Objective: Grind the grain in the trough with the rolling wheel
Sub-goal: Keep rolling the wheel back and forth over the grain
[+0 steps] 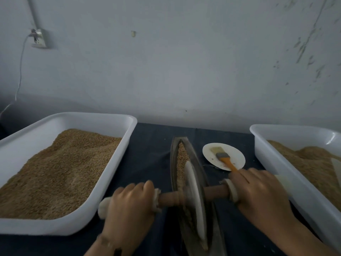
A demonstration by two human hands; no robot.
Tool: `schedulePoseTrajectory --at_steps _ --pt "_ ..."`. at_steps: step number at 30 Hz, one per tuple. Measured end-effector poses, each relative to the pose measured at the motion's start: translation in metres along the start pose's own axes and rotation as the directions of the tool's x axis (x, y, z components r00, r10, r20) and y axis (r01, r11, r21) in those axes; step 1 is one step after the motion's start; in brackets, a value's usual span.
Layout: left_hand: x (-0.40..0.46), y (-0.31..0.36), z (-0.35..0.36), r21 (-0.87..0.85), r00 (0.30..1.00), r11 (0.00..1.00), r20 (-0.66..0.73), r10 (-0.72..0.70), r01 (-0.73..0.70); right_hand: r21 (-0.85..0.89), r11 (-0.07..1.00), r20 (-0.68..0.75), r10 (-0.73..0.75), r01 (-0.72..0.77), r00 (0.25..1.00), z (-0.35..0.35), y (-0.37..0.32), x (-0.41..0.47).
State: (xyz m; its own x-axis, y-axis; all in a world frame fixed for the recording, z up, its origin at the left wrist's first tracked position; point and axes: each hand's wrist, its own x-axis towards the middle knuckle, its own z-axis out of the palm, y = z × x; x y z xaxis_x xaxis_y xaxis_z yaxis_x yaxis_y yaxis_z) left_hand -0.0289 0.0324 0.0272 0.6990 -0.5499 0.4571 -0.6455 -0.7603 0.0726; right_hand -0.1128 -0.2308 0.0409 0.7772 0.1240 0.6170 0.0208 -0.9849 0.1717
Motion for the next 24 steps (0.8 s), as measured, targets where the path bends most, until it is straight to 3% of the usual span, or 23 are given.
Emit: schedulePoseTrajectory --at_steps 4,9,15,21,24 --pt "-0.009 0.002 -0.009 0.065 0.998 0.996 -0.027 0.063 -0.061 0.029 0.999 -0.013 -0.031 0.032 0.999 -0.001 0.004 -0.005" --pt "0.025 -0.002 0.012 0.090 1.000 0.996 0.013 0.026 -0.027 0.051 0.997 0.047 0.064 -0.066 0.997 0.037 0.011 0.015" --pt "0.098 -0.014 0.039 0.268 0.989 0.952 -0.017 -0.147 0.146 0.020 0.973 0.241 0.217 -0.228 0.946 0.086 0.033 0.066" --pt "0.120 -0.023 0.043 0.239 0.982 0.958 0.059 -0.178 0.160 -0.035 0.981 0.250 0.193 -0.191 0.949 0.091 0.039 0.088" --pt "0.098 -0.020 0.040 0.232 0.990 0.966 0.048 -0.132 0.118 -0.055 0.987 0.158 0.155 -0.148 0.975 0.078 0.029 0.065"
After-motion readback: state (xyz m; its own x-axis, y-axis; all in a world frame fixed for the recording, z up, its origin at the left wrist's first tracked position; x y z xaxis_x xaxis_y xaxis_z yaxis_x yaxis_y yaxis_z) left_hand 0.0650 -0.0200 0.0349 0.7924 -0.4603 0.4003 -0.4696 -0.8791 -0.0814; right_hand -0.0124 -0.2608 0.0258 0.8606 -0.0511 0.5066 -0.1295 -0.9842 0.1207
